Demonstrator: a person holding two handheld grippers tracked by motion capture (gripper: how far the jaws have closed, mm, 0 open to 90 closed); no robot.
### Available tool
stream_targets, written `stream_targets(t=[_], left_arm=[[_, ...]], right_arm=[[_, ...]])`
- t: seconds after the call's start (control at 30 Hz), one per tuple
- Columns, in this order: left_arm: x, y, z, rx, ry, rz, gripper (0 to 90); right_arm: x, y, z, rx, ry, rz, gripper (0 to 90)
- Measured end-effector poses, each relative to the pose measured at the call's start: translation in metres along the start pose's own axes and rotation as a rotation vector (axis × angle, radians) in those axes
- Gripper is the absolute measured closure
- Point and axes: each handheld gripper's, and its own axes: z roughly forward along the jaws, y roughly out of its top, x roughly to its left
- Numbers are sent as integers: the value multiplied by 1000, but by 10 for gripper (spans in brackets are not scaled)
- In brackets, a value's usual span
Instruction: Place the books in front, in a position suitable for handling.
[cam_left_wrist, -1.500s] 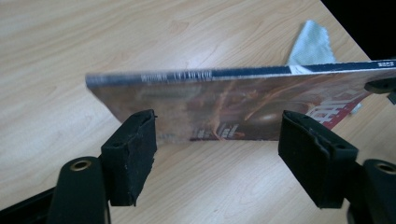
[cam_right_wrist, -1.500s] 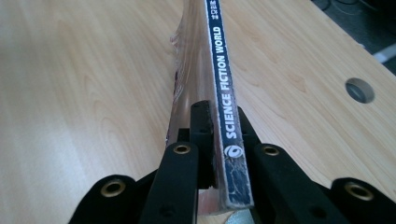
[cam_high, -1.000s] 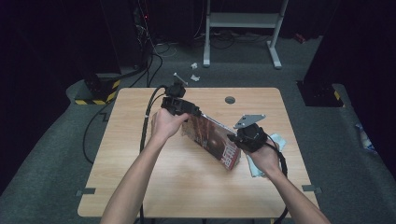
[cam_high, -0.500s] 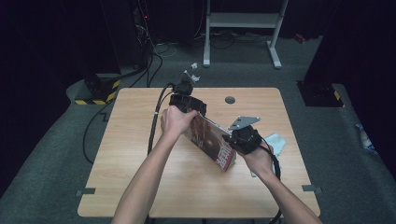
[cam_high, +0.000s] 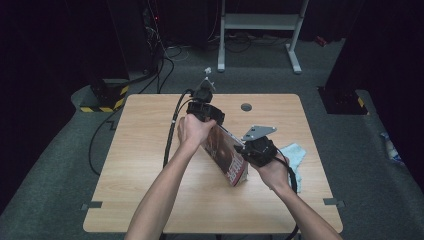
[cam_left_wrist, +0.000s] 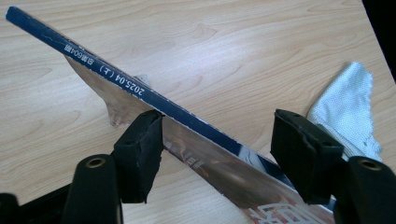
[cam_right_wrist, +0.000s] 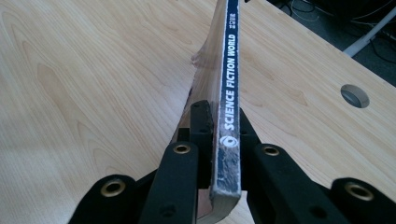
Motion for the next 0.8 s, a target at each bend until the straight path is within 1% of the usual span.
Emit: stream_targets(t=[0.1,0.33,0.37,0.5,0.7,0.73,0.8], left_arm=[[0,0,-1,-1,3,5,391],[1,-2,-5,-2,20,22,460],[1,-2,-5,-2,20,22,472],[1,-2,-5,3,24,24,488],[1,-3,-6,9,17,34,551],[1,-3,-6,11,11,34,570],[1,-3,-6,13,0,35,579]], right_arm=[[3,2,1,-2,0,-3,836],[15,6,5,-7,-7,-33,820],[15,6,5,-7,-7,-33,820],[19,8,7,-10,-4,-40,811],[26,9,10,-17,3,-49,762],[29,9,11,-14,5,-51,742],[29,9,11,-20,7,-54,730]])
